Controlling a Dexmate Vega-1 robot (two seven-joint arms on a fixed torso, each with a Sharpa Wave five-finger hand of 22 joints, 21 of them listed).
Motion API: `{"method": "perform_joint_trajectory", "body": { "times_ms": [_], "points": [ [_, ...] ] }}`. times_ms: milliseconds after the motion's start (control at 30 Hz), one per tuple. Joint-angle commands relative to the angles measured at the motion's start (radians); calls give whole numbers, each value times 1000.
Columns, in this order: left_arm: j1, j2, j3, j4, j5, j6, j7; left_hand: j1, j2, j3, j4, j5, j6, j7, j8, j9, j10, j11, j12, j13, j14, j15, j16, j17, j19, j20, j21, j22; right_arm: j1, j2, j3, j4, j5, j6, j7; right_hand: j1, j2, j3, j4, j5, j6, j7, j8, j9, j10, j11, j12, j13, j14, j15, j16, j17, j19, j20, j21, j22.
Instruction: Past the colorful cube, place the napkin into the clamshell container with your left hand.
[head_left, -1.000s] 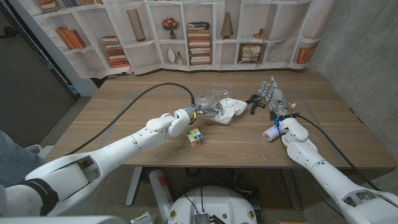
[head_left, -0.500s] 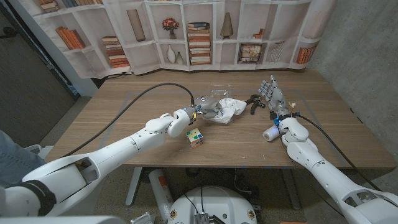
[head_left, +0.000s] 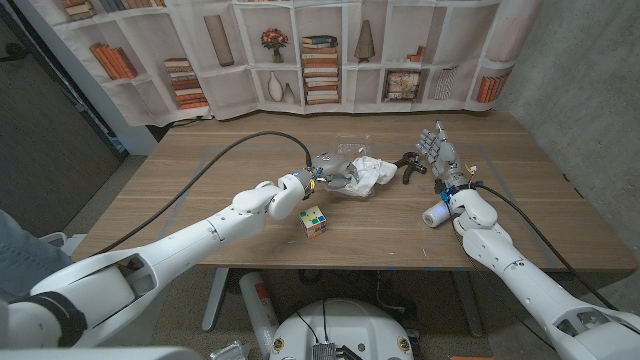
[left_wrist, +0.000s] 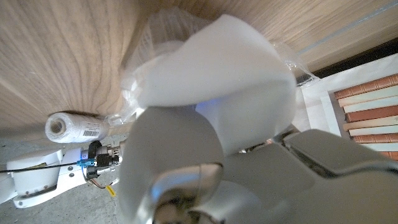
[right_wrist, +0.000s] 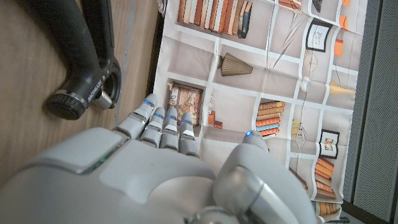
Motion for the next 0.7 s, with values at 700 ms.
{"method": "perform_joint_trajectory", "body": {
  "times_ms": [700],
  "points": [
    [15,16,-28,-52,-15,11,-38,-73,-34,-25,25,18,-42,5,-30,-8,-64,4,0,-17,-52,-131,8,-12,-40,21,-23,3,-30,-16,6,-46,-3,-6,-19,6,14,-3,-8,-1,13,2,3,5,14,0,4,3,12,0,2,3,10,2,-2,4]
  ]
}}
